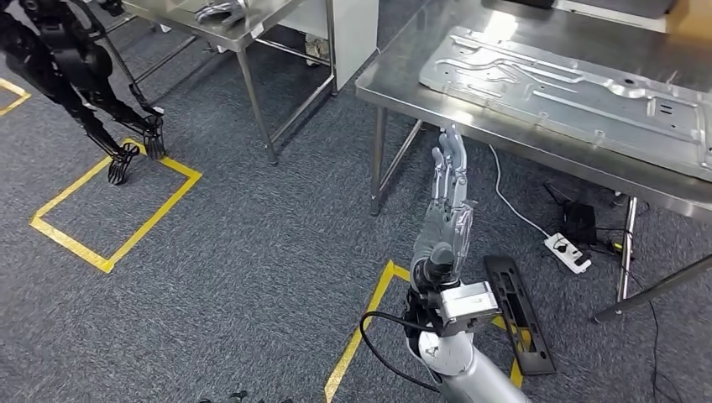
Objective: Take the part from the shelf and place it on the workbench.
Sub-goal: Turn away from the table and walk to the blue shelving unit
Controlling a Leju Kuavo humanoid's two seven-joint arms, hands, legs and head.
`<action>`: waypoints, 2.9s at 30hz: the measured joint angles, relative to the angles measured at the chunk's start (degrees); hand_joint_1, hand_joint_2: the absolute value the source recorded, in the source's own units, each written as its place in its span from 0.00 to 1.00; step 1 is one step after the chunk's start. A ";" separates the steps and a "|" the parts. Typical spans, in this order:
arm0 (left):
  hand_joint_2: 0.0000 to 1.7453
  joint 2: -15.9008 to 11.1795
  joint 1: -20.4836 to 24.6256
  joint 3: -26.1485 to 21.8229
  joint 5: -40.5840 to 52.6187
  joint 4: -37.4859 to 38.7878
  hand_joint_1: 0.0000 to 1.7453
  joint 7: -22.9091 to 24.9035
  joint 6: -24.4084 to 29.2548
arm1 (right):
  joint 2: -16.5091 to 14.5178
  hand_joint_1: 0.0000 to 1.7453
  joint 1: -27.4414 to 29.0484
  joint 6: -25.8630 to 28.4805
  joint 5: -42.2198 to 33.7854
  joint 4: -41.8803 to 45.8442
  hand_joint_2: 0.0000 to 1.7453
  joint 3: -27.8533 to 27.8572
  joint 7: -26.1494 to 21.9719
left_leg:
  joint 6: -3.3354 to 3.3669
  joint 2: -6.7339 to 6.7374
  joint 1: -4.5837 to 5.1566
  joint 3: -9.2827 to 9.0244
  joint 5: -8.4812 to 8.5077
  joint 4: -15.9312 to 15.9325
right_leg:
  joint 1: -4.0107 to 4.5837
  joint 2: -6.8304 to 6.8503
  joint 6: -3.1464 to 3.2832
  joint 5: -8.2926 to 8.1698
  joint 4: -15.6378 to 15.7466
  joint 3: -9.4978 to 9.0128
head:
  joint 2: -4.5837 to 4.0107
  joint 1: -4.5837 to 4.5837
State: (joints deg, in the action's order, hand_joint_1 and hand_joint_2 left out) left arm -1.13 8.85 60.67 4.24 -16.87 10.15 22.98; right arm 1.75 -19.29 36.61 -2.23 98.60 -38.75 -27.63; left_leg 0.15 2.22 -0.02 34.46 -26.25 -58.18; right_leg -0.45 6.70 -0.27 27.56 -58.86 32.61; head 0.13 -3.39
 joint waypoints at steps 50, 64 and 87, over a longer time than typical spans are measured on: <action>0.00 0.87 -0.59 -0.04 1.08 0.49 0.00 1.95 -3.99 | -0.73 0.00 0.37 -2.32 -5.18 -3.38 0.00 -0.07 -1.67 | -0.27 -10.00 -0.63 1.94 1.21 -0.44 | -0.92 -9.97 0.35 -0.06 -0.78 0.81 | 0.00 0.11; 1.00 1.99 0.05 0.00 2.58 0.51 0.00 2.22 -5.27 | -0.75 0.00 0.75 -0.74 -3.97 -3.54 0.00 -0.09 -0.97 | 0.40 0.84 0.55 1.11 1.23 0.20 | 0.08 0.03 0.23 1.12 0.07 -1.15 | 0.00 -0.64; 1.00 3.14 0.10 0.11 3.54 0.51 0.00 -1.63 -5.04 | 1.91 0.00 7.47 -6.57 -11.62 5.32 0.00 5.65 -3.74 | -1.69 -2.64 -0.74 9.32 -5.02 -15.74 | -0.60 -4.80 1.72 0.17 -0.86 0.22 | 0.00 -1.19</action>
State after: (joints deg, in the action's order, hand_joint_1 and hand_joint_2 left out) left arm 2.01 8.95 60.78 7.78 -16.36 8.51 17.93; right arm 3.66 -11.82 30.04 -13.85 103.92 -33.10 -31.36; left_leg -1.53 -0.41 -0.76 43.78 -31.27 -73.92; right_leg -1.05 1.90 1.45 27.73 -59.71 32.83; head 0.13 -4.58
